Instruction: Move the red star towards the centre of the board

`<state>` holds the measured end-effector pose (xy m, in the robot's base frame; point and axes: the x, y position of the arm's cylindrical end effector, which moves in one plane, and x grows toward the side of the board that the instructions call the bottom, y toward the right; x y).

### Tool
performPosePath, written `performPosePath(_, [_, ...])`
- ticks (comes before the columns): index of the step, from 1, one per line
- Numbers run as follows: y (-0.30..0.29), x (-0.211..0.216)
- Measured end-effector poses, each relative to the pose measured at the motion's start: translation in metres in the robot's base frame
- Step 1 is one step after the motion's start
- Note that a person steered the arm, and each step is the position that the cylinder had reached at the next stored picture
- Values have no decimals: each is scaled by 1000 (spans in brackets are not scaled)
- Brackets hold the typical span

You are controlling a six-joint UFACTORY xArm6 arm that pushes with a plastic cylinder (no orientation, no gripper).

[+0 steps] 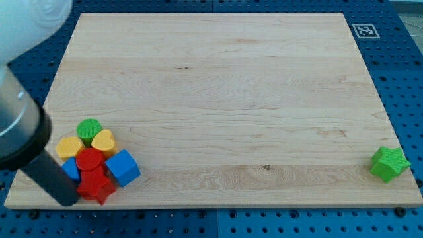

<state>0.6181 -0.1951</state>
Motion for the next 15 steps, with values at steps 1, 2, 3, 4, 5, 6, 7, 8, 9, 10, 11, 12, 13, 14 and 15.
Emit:
performPosePath(1, [62,0])
performPosePath(2, [113,0])
performPosePath(3, [161,-2])
performPosePath(4, [169,-5])
performPosePath(5, [166,1])
performPosePath(6, [139,0])
performPosePath(7, [134,0])
performPosePath(8, [134,0])
performPosePath(9, [133,1])
performPosePath(10, [130,1])
performPosePath(11, [112,0])
performPosePath(12, [100,0])
performPosePath(13, [120,-7])
performPosePath(14, [148,-14])
performPosePath(15, [137,-30])
